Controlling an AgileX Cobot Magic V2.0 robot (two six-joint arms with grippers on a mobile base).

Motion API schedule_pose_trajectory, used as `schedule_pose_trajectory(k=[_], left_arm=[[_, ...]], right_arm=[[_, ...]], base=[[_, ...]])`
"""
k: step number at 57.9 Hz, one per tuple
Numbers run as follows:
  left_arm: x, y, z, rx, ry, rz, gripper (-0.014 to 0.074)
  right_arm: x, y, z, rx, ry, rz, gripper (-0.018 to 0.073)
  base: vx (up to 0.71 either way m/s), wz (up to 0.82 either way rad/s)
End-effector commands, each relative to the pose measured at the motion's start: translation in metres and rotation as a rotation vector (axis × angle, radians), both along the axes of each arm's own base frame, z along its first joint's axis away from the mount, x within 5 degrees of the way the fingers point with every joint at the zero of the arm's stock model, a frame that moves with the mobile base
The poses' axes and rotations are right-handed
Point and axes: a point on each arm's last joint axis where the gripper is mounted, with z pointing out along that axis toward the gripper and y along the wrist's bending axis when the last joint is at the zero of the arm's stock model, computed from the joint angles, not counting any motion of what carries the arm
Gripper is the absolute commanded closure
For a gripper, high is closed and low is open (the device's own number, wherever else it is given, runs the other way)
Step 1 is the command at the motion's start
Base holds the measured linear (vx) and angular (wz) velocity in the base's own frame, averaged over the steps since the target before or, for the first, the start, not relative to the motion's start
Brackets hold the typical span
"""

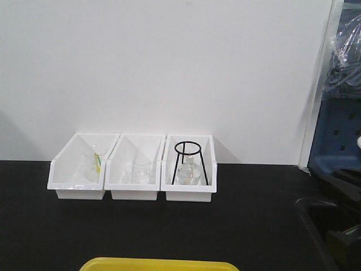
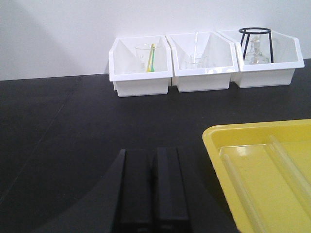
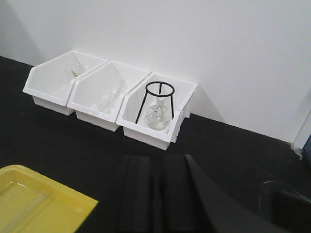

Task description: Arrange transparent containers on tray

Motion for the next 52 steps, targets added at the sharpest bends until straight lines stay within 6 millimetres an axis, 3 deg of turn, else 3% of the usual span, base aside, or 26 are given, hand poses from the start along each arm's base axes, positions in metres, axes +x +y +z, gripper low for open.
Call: schedule_pose_trajectory(k=[1,13,23,26,37,52], left_arm=[[0.001,-0.001,-0.006,-0.021,-0.040,-0.003,0.0604],[0.001,-0.001,-0.006,-0.021,-0.040,-0.003,0.0604],[0.001,-0.001,-0.006,-0.021,-0.040,-0.003,0.0604],[0.001,-0.001,-0.006,-0.021,-0.040,-0.003,0.0604],[0.001,-0.001,-0.006,-0.021,-0.040,-0.003,0.0604],[0.001,-0.001,-0.006,-0.021,-0.040,-0.003,0.0604]], right_arm=[[-0.002,0.000,0.017,0.014,-0.101,0.025,0.0396],[-0.005,-0.005,0.012,-0.002,-0.091,0.011,0.0418],[-0.023,-0.032,-0.010,0.082,-0.120,-0.085,0.0536],[-0.031,-0.042,-0.023,0.088,-0.138,-0.130,0.0574],[-0.061,-0.067,-0.070,-0.041,-0.222,-0.286,0.0572],[-0.088,-0.072,-0.155,0.033,-0.228,-0.349,0.0572]], base=[[0.00,0.00],[0.00,0.00],[0.00,0.00],[0.00,0.00],[0.00,0.00],[0.00,0.00]])
